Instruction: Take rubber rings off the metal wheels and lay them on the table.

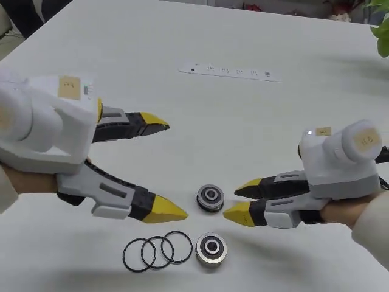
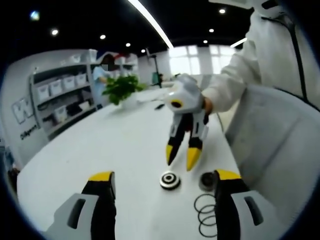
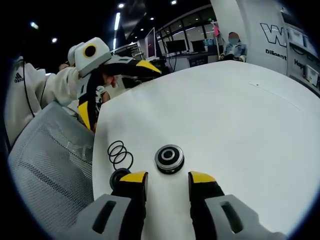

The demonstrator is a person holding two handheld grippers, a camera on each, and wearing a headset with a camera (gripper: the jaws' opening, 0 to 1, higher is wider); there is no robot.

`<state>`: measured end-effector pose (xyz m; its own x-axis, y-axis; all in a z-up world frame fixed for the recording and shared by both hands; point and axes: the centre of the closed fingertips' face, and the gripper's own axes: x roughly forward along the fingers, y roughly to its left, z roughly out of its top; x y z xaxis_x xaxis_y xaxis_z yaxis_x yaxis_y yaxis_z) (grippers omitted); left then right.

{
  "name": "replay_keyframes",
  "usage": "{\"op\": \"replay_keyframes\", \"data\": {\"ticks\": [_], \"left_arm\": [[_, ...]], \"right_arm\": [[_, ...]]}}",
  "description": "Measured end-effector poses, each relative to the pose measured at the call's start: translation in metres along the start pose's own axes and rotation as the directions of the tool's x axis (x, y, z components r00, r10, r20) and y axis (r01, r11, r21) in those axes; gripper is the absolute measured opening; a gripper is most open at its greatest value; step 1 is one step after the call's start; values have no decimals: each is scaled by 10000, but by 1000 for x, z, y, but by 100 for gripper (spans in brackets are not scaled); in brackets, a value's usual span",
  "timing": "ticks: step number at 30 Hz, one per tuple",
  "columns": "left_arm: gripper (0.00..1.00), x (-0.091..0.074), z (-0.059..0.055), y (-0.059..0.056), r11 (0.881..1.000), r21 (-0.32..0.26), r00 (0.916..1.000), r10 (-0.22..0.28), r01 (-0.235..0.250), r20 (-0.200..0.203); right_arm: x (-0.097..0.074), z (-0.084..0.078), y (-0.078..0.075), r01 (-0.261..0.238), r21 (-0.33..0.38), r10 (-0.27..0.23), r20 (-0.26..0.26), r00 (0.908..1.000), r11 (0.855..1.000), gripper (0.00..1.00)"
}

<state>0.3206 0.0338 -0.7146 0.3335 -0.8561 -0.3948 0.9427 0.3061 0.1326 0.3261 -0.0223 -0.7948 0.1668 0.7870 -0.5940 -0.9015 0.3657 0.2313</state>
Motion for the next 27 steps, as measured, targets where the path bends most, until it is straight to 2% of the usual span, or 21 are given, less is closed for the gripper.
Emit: {"op": "replay_keyframes", "data": {"ticks": [5,9,14,19,23,27], "left_arm": [[76,12,1,1,9998,-6,9998,-181,181,96],[76,18,-4,-3,9988,-156,9989,-465,464,-21],[74,23,-7,-1,9978,-365,9985,-552,551,-21],[66,28,-10,-1,9973,-291,9977,-683,681,-39],[64,34,-13,0,9963,-458,9973,-733,729,-54],[55,41,-18,-1,9957,-476,9966,-808,800,-146]], "right_arm": [[2,0,-1,-38,20,37,52,10000,10000,29],[3,0,-2,-63,-3,63,144,9999,10000,28],[5,-1,-1,-138,13,138,187,9997,9999,28],[8,-1,0,-190,-62,191,180,9997,9998,27],[9,-1,0,-211,-118,213,177,9996,9997,25],[11,-2,-1,-237,-130,239,153,9996,9996,24]]}}
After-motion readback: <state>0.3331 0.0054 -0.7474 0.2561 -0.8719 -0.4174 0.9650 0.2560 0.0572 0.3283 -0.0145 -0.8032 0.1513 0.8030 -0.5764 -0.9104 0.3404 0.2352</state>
